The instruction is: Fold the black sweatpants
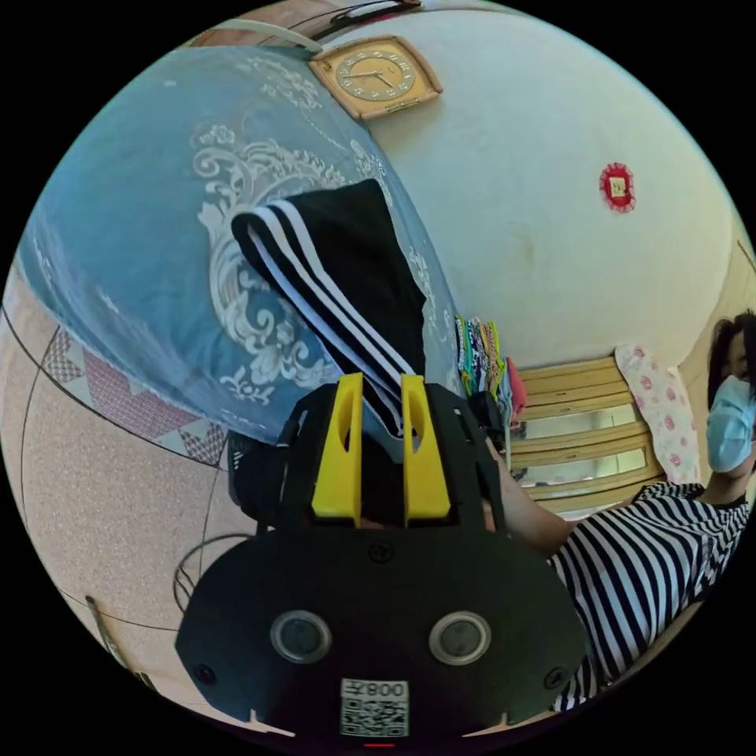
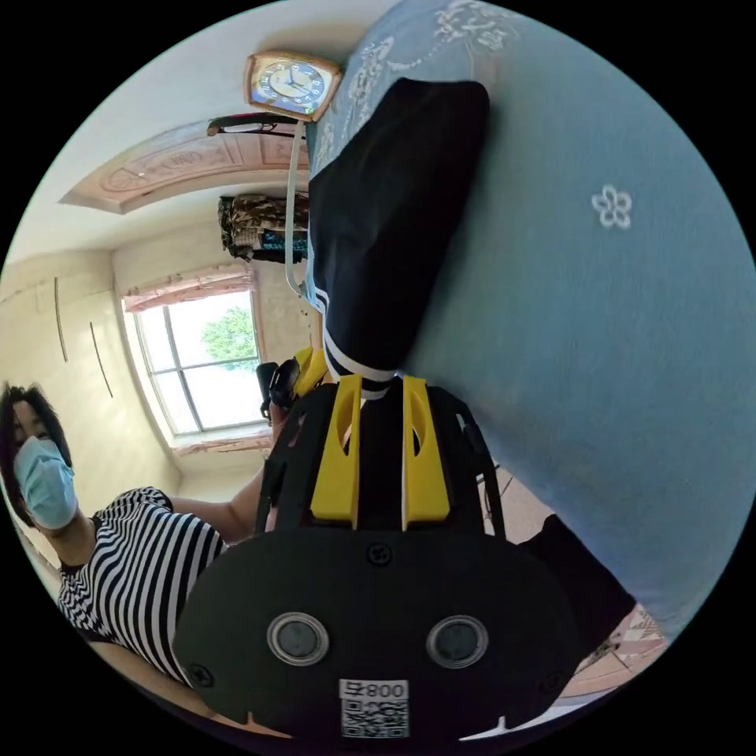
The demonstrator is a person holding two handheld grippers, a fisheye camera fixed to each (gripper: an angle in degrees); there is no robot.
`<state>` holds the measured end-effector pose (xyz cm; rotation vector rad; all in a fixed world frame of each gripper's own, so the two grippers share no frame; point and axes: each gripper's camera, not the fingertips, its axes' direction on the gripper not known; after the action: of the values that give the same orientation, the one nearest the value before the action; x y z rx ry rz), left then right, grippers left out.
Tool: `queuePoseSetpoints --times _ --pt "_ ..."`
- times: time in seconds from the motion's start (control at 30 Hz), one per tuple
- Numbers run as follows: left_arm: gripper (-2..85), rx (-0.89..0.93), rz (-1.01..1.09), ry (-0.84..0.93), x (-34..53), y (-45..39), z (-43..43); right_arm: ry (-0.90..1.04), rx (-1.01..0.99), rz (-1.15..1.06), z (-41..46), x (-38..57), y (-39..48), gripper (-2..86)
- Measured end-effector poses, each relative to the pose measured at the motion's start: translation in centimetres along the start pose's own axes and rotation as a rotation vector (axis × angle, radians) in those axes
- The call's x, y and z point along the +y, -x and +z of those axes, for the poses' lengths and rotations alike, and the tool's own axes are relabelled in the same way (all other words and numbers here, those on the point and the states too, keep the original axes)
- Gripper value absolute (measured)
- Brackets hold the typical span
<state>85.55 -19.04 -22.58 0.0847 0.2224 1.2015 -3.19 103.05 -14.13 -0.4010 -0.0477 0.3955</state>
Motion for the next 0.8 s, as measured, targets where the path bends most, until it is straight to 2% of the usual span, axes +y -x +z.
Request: queuePoseSetpoints --times 0.13,0.37,0.63,0.8 --pt "11.9 0.105 -0.043 0.109 0.9 1.1 2.7 -0.007 -0.111 0.063 0.7 0.7 -2.3 9.1" --pt "15.6 0.207 -0.120 0.161 1.3 2.4 5.3 -0.029 -0.200 0.090 -0.2 1.5 -4.7 5.2" --pt "18.6 0.336 -0.210 0.154 1.9 3.3 8.0 -0.073 -0.210 0.014 -2.8 4.0 -3.8 2.2" --pt "18.8 0.391 -0.194 0.168 1.7 2.1 10.1 -0.071 -0.123 -0.047 -3.8 5.4 -2.5 1.9"
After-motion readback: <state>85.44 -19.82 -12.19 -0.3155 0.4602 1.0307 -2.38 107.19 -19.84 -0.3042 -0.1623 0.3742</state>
